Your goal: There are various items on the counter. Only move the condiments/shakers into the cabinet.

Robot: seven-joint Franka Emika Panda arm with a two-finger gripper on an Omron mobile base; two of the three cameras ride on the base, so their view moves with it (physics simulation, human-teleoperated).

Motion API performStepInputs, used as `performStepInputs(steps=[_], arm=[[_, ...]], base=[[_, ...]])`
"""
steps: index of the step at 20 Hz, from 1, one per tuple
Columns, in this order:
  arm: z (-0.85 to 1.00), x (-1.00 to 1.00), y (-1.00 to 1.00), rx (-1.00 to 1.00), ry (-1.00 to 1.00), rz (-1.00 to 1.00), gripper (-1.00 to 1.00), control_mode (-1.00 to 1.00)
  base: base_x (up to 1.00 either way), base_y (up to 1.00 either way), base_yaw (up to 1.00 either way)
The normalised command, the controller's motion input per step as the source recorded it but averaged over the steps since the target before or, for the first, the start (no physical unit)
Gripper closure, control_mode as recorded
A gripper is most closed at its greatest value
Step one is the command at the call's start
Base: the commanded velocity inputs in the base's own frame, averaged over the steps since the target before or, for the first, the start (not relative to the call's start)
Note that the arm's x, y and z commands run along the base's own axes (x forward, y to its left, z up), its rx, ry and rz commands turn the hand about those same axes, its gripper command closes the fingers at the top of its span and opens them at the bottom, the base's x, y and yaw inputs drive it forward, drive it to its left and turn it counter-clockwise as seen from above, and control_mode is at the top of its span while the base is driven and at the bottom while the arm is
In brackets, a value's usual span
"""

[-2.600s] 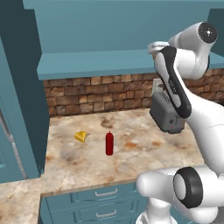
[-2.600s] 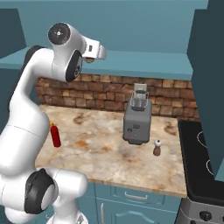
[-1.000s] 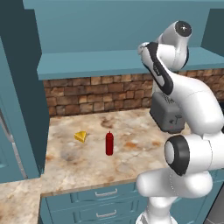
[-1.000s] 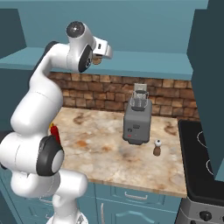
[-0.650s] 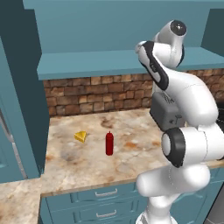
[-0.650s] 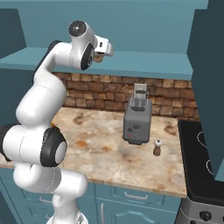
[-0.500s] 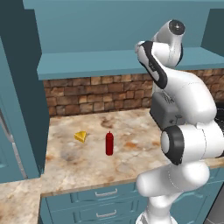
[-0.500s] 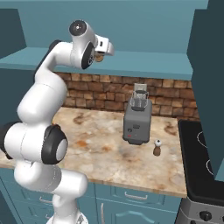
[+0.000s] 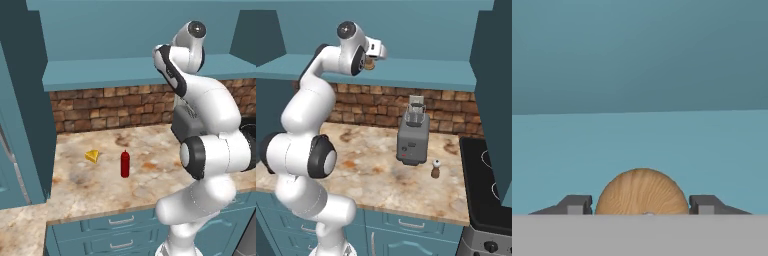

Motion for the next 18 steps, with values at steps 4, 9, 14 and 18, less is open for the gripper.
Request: performStepInputs(steps=[4, 9, 14, 18], arm=[[0.0, 0.38, 0.0, 0.0, -0.04, 0.0, -1.0, -1.0], [0.0, 0.17, 0.0, 0.0, -0.05, 0.0, -1.0, -1.0], [0.04, 0.07, 0.0, 0.0, -0.13, 0.0, -1.0, -1.0], [0.06, -0.92, 0.0, 0.0, -0.18, 0.0, -1.0, -1.0]], base=[[0.0, 0.0, 0.0], [0.0, 0.0, 0.0], [0.0, 0.0, 0.0], [0.0, 0.0, 0.0]])
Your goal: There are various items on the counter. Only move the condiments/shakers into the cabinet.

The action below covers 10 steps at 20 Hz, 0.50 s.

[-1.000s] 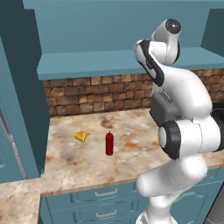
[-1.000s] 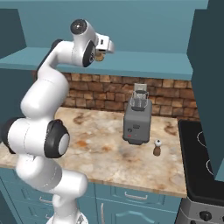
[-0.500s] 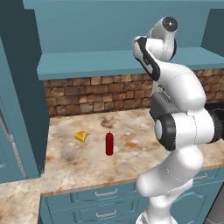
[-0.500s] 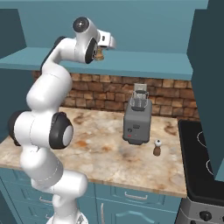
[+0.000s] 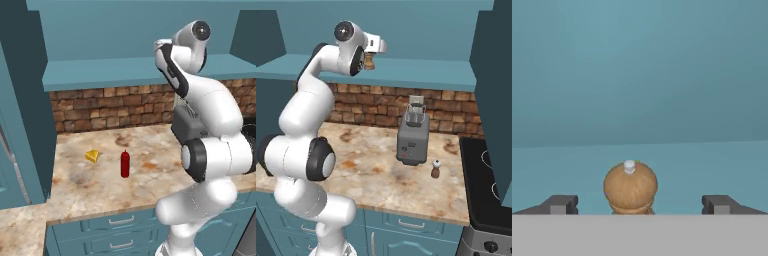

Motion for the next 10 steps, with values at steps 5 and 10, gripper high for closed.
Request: performStepInputs(steps=[5, 10], arm=[[0.0, -1.0, 0.0, 0.0, -0.03, 0.0, -1.0, -1.0], [0.1, -1.0, 0.02, 0.0, 0.0, 0.0, -1.0, -1.0]], base=[[0.0, 0.0, 0.0], [0.0, 0.0, 0.0]])
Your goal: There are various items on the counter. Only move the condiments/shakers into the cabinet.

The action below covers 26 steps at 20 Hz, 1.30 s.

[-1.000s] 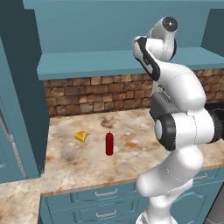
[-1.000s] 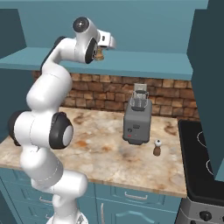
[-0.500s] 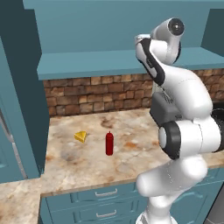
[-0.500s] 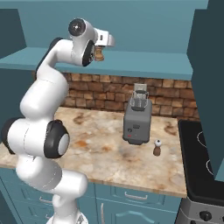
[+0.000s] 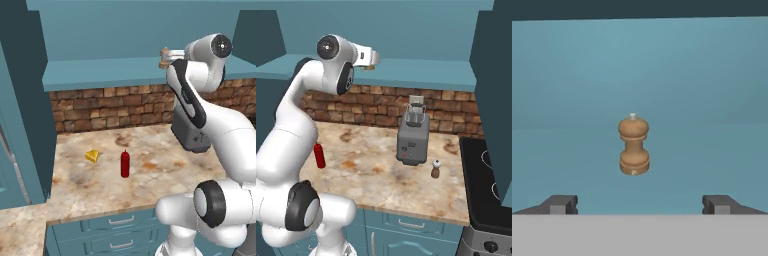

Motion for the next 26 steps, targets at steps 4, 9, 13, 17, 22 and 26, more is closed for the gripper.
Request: performStepInputs(steps=[4, 9, 13, 17, 22, 26], arm=[[0.34, -1.0, 0.26, 0.0, 0.09, 0.0, -1.0, -1.0], [-0.02, -1.0, 0.49, 0.0, 0.17, 0.0, -1.0, -1.0], [-0.17, -0.99, 0.66, 0.0, 0.15, 0.0, -1.0, -1.0], [-0.39, -0.8, 0.51, 0.0, 0.18, 0.0, -1.0, -1.0], [-0.83, -0.4, 0.36, 0.0, 0.14, 0.0, -1.0, -1.0], [-0.86, -0.01, 0.19, 0.0, 0.1, 0.0, -1.0, -1.0]], base=[[0.0, 0.0, 0.0], [0.0, 0.0, 0.0], [0.0, 0.0, 0.0], [0.0, 0.0, 0.0], [0.0, 0.0, 0.0], [0.0, 0.0, 0.0]])
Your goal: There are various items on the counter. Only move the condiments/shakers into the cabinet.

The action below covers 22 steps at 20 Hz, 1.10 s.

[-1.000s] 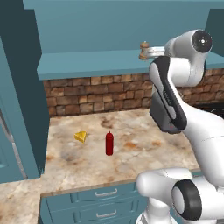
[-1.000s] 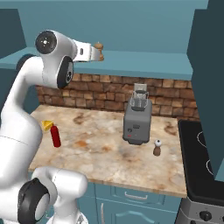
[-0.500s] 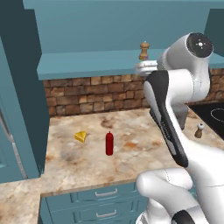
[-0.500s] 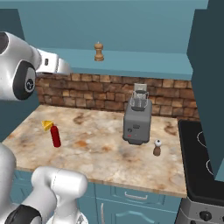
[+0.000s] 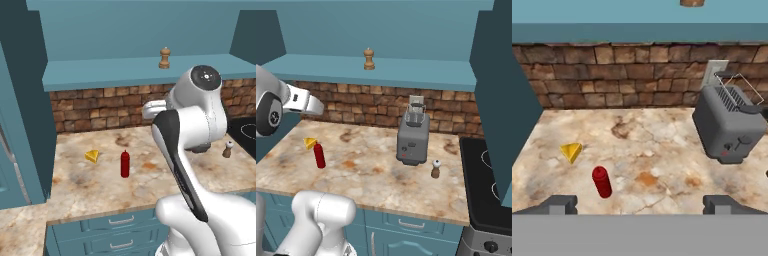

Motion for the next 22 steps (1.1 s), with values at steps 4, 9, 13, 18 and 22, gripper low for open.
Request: performStepInputs(steps=[4, 9, 13, 18, 22], arm=[[-0.72, 0.02, 0.25, 0.0, 0.04, 0.0, -1.0, -1.0], [-0.6, 0.16, 0.42, 0.0, 0.06, 0.0, -1.0, -1.0], [-0.44, 0.32, 0.34, 0.0, 0.09, 0.0, -1.0, -1.0], [-0.41, 0.43, 0.23, 0.0, 0.12, 0.0, -1.0, -1.0], [-0.55, 0.33, 0.16, 0.0, 0.12, 0.0, -1.0, -1.0]], base=[[0.0, 0.0, 0.0], [0.0, 0.0, 0.0], [0.0, 0.0, 0.0], [0.0, 0.0, 0.0], [0.0, 0.0, 0.0]])
